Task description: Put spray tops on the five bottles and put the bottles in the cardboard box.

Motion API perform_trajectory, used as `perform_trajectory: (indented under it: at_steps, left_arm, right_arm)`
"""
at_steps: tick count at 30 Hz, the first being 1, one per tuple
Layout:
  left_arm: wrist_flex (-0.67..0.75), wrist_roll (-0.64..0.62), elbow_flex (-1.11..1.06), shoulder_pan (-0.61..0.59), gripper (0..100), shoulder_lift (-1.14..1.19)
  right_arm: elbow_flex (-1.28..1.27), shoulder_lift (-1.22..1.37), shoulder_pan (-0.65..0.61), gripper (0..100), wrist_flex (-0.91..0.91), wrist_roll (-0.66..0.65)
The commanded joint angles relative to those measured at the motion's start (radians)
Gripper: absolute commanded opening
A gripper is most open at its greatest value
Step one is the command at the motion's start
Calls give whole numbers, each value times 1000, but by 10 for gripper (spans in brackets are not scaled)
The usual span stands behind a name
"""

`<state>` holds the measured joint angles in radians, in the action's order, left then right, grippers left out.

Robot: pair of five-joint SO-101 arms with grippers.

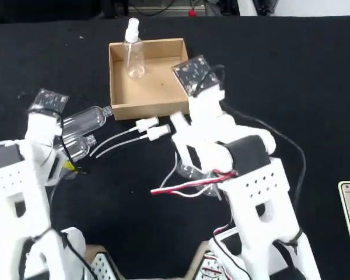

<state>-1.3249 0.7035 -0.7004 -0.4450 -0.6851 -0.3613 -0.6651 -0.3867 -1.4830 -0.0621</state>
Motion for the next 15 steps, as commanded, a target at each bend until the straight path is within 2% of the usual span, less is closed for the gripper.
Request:
perform_trajectory:
  at_steps: [1,8,12,15]
  left_arm:
    - [-6,109,139,15,307,140]
    - [-6,308,305,13,311,351]
    - [-5,382,394,13,312,440]
    - [-6,397,456,13,355,499]
  right_arm:
    - [-21,-77,18,11,2,15]
    - [-125,-176,18,11,52,12]
    - [-182,-176,25,11,78,9]
    - [-225,-176,46,11,117,9]
